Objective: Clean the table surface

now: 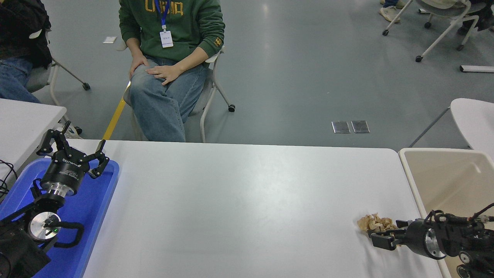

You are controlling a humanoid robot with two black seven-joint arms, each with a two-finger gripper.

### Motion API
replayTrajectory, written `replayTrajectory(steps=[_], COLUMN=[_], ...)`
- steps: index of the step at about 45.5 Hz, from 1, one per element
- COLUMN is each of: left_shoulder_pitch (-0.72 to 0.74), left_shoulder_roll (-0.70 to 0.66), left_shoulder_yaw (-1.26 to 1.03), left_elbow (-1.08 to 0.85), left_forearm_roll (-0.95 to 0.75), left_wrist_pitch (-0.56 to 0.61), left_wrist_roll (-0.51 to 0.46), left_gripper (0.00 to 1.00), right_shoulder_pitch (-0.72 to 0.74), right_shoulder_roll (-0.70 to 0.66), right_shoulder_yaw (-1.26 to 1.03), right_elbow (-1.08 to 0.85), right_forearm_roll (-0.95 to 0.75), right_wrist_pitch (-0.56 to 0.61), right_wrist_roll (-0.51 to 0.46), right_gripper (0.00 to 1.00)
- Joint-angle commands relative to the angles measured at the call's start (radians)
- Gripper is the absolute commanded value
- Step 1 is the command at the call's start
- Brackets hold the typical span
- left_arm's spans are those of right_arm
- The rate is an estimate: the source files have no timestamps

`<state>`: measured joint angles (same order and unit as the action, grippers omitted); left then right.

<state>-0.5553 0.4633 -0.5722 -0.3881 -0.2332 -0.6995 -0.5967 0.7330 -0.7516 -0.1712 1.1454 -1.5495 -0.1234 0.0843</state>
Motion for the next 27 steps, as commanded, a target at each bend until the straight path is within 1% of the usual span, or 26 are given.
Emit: replayTrajectory(steps=[1,2,6,8,13,14,20,27], left_shoulder_pitch=[0.0,0.0,0.0,0.0,0.0,0.0,0.0,0.0], left_shoulder_roll=[0.0,0.0,0.0,0.0,0.0,0.0,0.0,0.0], left_shoulder_yaw=[0.0,0.0,0.0,0.0,0.0,0.0,0.0,0.0], left_elbow=[0.0,0.0,0.0,0.0,0.0,0.0,0.0,0.0], left_forearm_roll=[0.0,0.0,0.0,0.0,0.0,0.0,0.0,0.0], left_wrist_pitch=[0.0,0.0,0.0,0.0,0.0,0.0,0.0,0.0], left_wrist_roll=[0.0,0.0,0.0,0.0,0.0,0.0,0.0,0.0], left_gripper=[1.0,1.0,1.0,1.0,1.0,1.0,1.0,1.0], right_shoulder_pitch=[-0.017,-0.017,-0.014,-0.01,-0.007,-0.007,-0.003,0.0], right_shoulder_roll=[0.046,0.05,0.054,0.054,0.047,0.044,0.009,-0.051], right_shoulder_yaw=[-0.001,-0.001,0.009,0.01,0.007,0.009,0.027,0.065], right_elbow=[-0.045,-0.052,-0.067,-0.07,-0.069,-0.069,-0.059,-0.023], right_forearm_roll=[-0.001,0.0,0.002,0.003,0.006,0.011,0.023,0.046], right_wrist_pitch=[-0.001,-0.001,0.001,0.004,0.013,0.021,0.08,0.102], right_wrist_roll=[0.0,-0.001,-0.001,-0.001,-0.001,-0.001,-0.001,-0.001], right_gripper=[0.91,0.88,0.63,0.49,0.05,0.0,0.0,0.0])
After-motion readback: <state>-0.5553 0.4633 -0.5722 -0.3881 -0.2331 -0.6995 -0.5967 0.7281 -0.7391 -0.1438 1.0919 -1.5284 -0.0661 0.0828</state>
